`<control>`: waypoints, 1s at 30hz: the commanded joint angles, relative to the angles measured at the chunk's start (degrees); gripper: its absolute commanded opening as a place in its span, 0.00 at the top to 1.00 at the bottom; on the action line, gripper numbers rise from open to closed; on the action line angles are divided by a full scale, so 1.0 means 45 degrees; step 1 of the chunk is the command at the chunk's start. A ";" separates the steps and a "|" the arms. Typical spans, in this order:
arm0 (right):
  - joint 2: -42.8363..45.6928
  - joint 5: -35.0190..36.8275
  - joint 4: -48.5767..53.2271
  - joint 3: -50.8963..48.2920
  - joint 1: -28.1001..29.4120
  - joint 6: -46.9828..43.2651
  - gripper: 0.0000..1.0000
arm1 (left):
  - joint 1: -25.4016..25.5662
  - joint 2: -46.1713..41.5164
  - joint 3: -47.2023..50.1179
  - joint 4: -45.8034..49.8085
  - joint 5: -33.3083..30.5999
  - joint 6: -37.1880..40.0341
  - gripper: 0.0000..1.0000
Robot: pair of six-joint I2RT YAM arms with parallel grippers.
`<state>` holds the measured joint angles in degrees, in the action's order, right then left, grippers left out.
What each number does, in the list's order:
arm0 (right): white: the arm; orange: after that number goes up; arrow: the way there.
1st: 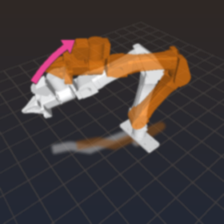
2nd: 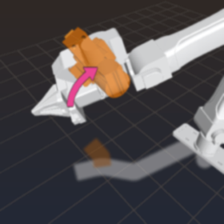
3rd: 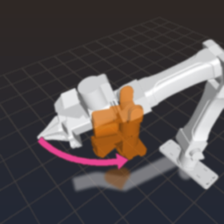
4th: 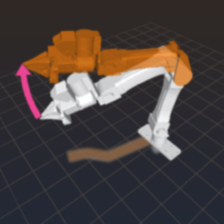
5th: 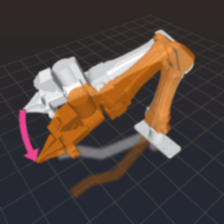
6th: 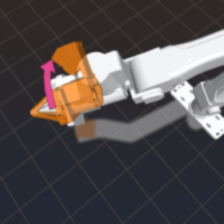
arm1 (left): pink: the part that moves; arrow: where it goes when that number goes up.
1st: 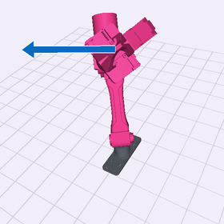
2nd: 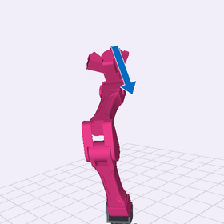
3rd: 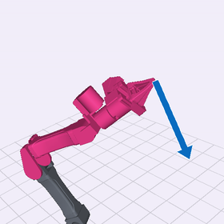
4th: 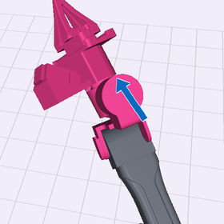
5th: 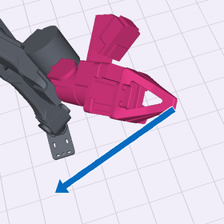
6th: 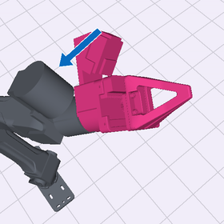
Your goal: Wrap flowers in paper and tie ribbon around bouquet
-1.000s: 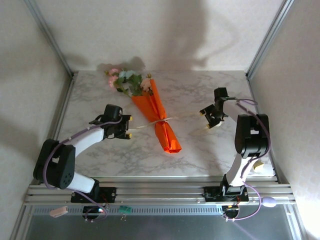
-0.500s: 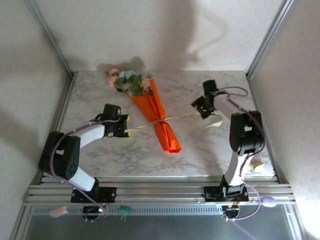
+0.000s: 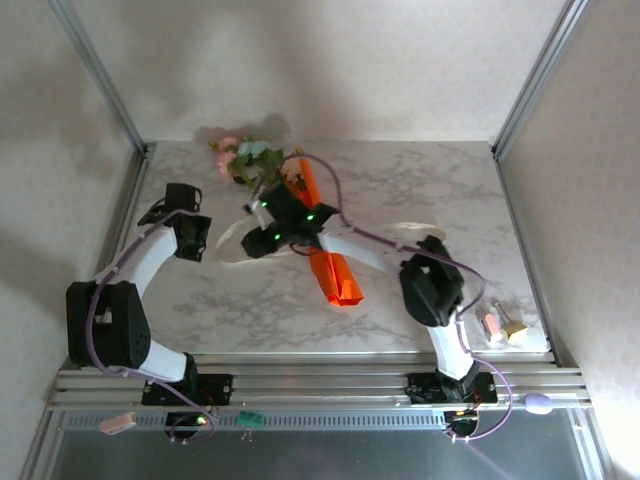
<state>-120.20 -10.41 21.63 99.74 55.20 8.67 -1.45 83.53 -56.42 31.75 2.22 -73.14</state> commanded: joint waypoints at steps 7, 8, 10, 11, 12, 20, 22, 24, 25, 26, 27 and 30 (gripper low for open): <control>-0.3186 0.2755 -0.0708 0.2483 0.1094 -0.1581 0.41 | -0.0224 -0.1636 0.1913 0.0344 0.0222 -0.0771 0.37; -0.3498 0.3159 -0.0652 0.2759 0.1214 -0.1555 0.41 | -0.0224 -0.1809 0.2156 0.0307 0.0338 -0.0917 0.38; -0.3975 0.3710 -0.0597 0.3264 0.1391 -0.1465 0.41 | -0.0205 -0.2091 0.2421 0.0283 0.0480 -0.1025 0.38; -0.4244 0.3873 -0.0502 0.3619 0.1435 -0.1368 0.40 | -0.0214 -0.2251 0.2525 0.0382 0.0503 -0.1078 0.37; -0.4552 0.3789 -0.0333 0.4042 0.1459 -0.1257 0.40 | -0.0223 -0.2418 0.2603 0.0490 0.0493 -0.1098 0.37; -0.5647 0.3805 0.0082 0.5341 0.1954 -0.0606 0.41 | -0.0224 -0.3462 0.2675 0.0909 0.0636 -0.0647 0.37; -0.5652 0.4041 0.0204 0.5330 0.1954 -0.0295 0.42 | -0.0224 -0.3542 0.2556 0.0764 0.0713 -0.0125 0.39; -0.5670 0.4013 0.0331 0.5467 0.1924 -0.0257 0.48 | -0.0279 -0.3447 0.2343 0.1082 0.0658 0.0095 0.38; -0.5706 0.4014 0.0451 0.5603 0.1923 -0.0265 0.53 | -0.0302 -0.3425 0.2295 0.1158 0.0654 0.0102 0.38; -0.5759 0.3977 0.0580 0.5749 0.1901 -0.0269 0.59 | -0.0319 -0.3461 0.2316 0.1134 0.0659 0.0079 0.38; -0.5791 0.3891 0.0711 0.5856 0.1852 -0.0169 0.69 | -0.0320 -0.3516 0.2333 0.1067 0.0677 0.0017 0.38; -0.5632 0.3546 0.0819 0.5724 0.1678 0.0209 0.93 | -0.0321 -0.3561 0.2421 0.0970 0.0744 -0.0046 0.38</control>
<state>-145.01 6.09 23.24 124.16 63.09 7.62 -2.35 68.38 -44.88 34.35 5.02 -74.30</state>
